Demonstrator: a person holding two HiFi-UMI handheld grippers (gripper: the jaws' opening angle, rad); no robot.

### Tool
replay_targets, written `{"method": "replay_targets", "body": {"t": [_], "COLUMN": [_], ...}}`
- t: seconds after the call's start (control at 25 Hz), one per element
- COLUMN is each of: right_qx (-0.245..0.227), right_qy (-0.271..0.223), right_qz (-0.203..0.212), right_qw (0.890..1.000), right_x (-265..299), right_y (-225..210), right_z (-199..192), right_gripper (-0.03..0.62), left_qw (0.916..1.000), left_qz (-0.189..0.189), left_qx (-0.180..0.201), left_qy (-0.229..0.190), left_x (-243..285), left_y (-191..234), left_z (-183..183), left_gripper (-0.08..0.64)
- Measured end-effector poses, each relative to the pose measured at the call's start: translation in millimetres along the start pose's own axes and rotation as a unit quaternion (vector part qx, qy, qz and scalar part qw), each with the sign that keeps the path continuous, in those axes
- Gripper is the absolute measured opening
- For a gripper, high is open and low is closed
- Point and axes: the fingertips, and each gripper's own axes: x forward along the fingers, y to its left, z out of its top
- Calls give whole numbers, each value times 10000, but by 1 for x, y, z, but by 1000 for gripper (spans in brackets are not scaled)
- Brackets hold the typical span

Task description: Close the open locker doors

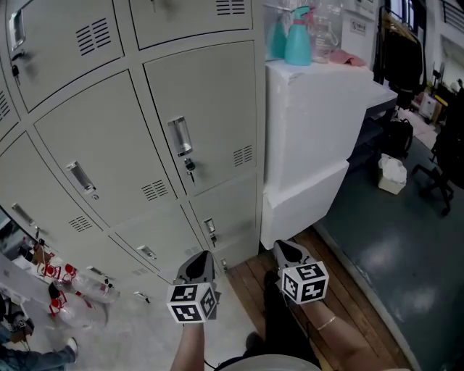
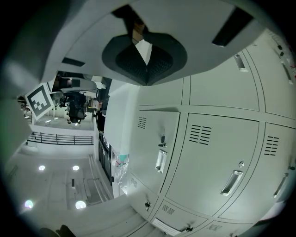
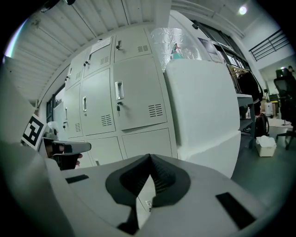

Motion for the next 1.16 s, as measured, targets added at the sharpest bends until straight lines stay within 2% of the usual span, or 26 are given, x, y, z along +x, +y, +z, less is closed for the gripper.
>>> {"method": "replay_targets", "body": {"t": [0.64,1.16], "right_qx": [20,26], "right_qy": [-6,39], "right_qz": [-189,-207], "right_qw": [9998,9998], "right_x": [-40,-46], "right_y": [-11,-11], "right_z": [-11,-14], "right_gripper": [2,2], "left_qw": [9998,9997], "left_qz": [-200,-215], "left_qx": [94,113], "left_qy": [8,-18], "left_x": [-9,-13], "left_y": [-27,-31], "left_z": [-4,-2], "left_gripper": [20,20]}}
